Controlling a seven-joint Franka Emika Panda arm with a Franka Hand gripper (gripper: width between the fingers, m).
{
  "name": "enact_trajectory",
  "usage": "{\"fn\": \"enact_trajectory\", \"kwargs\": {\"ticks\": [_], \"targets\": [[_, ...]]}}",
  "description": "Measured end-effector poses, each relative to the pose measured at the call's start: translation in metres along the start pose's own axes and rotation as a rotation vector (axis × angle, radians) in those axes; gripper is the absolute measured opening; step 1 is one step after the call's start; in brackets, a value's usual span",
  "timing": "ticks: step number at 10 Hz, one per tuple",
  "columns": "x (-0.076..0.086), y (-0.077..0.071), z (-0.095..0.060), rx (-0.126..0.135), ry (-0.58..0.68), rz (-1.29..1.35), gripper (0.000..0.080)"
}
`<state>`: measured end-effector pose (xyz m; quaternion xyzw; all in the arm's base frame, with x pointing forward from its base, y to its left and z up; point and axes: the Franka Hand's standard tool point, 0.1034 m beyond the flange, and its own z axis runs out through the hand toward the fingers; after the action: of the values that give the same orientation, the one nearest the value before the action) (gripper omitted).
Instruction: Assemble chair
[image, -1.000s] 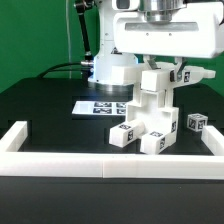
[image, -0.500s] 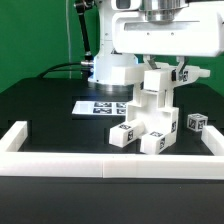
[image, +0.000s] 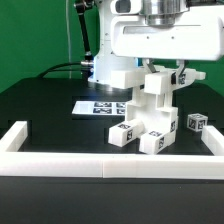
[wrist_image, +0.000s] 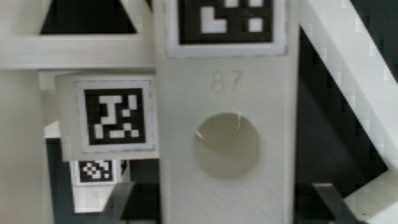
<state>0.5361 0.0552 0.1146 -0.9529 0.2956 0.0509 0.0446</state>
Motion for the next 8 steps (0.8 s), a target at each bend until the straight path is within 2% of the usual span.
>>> {"fn": "enact_trajectory", "kwargs": {"ticks": [2, 5, 6, 7, 8], "targets": [[-0.0007, 0.0018, 0.0074, -0.010, -0.005, 0.000, 0.0290], [-0.0010, 0.0026, 0.0092, -0.013, -0.007, 0.000, 0.0290], [-0.0010, 0.0026, 0.0093, -0.013, -0.007, 0.000, 0.0454], [-0.0010, 0.0026, 0.0093, -0.013, -0.007, 0.000, 0.0577], [-0.0010, 0.0027, 0.0094, -0.013, -0.007, 0.000, 0.0577]]}}
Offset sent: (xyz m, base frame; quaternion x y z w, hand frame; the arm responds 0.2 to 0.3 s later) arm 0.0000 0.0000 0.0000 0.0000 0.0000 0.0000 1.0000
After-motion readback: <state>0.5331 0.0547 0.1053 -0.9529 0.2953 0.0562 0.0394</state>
